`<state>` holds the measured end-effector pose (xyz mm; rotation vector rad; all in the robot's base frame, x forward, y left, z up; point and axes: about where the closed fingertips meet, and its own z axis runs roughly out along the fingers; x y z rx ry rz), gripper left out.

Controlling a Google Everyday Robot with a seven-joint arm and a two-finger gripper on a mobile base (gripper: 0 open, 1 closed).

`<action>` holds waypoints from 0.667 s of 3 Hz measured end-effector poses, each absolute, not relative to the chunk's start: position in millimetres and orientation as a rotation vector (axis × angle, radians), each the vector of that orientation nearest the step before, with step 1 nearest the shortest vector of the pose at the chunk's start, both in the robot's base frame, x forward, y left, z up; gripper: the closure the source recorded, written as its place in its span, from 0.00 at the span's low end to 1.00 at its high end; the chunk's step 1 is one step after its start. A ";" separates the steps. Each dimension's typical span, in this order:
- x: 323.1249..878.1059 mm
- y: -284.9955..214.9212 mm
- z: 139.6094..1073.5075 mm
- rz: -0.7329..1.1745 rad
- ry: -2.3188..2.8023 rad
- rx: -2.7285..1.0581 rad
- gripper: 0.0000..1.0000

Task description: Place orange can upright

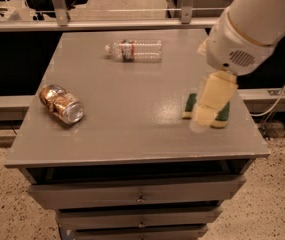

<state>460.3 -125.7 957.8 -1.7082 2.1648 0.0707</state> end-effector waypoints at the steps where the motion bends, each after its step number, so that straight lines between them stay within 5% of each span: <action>1: 477.7 -52.4 941.1 0.158 2.159 -1.705 0.00; 2: 492.7 27.4 933.1 0.237 2.144 -1.706 0.00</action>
Offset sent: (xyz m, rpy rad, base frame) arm 0.0599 0.2479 -0.0437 0.1531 0.1071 0.0616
